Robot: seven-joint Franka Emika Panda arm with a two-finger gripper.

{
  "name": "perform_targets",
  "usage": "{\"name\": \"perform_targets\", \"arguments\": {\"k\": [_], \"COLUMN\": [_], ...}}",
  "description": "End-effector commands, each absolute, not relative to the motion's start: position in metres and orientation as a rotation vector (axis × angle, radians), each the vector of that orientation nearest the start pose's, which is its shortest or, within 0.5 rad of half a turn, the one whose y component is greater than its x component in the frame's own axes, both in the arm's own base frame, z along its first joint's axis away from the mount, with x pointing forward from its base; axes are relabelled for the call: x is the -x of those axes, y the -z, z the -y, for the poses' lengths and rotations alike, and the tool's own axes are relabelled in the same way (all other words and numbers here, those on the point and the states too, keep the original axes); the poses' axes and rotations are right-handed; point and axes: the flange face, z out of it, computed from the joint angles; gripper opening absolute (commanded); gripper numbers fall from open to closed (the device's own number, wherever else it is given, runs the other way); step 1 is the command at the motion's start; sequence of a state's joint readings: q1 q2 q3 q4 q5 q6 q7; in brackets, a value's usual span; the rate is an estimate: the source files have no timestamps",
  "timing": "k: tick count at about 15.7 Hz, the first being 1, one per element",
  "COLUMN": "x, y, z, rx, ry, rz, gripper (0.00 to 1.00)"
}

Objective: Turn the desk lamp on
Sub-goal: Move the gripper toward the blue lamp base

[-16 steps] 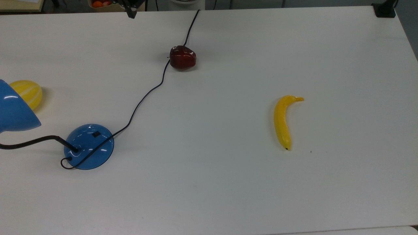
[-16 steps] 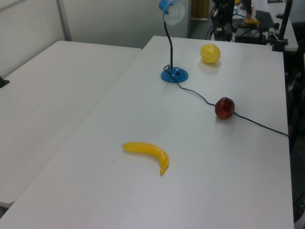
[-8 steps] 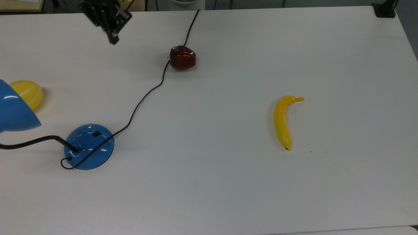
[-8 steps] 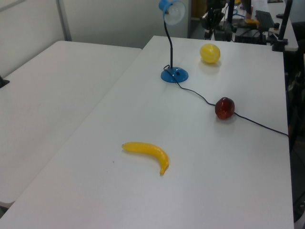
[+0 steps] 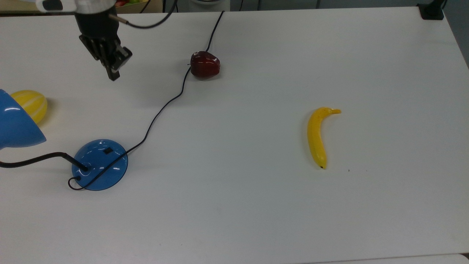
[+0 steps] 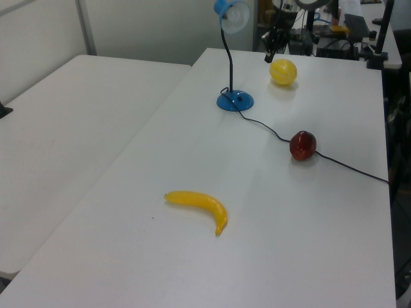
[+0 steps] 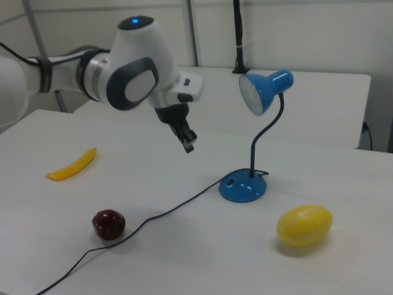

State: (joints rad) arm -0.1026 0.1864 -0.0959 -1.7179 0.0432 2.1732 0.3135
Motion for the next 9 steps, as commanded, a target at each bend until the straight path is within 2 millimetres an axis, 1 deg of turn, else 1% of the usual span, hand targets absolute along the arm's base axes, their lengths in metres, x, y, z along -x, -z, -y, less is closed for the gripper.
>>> {"name": "perform_targets", "arguments": {"k": [1,4,6,8,9], "x": [-0.651,-0.668,-0.674,-0.680,-0.686], "y": [-0.461,-0.434,-0.418,-0.400,-0.395], "z": [0.126,0.130,0.140,0.140,0.141], "rx": [2.968,2.957,2.957,2.959,2.953], "ry": [0.484,0.555,0.588,0.596,0.613], "rz": [-0.904,-0.950,-0.964,-0.960,-0.965], "gripper": [0.00,0.00,0.00,0.00,0.00]}}
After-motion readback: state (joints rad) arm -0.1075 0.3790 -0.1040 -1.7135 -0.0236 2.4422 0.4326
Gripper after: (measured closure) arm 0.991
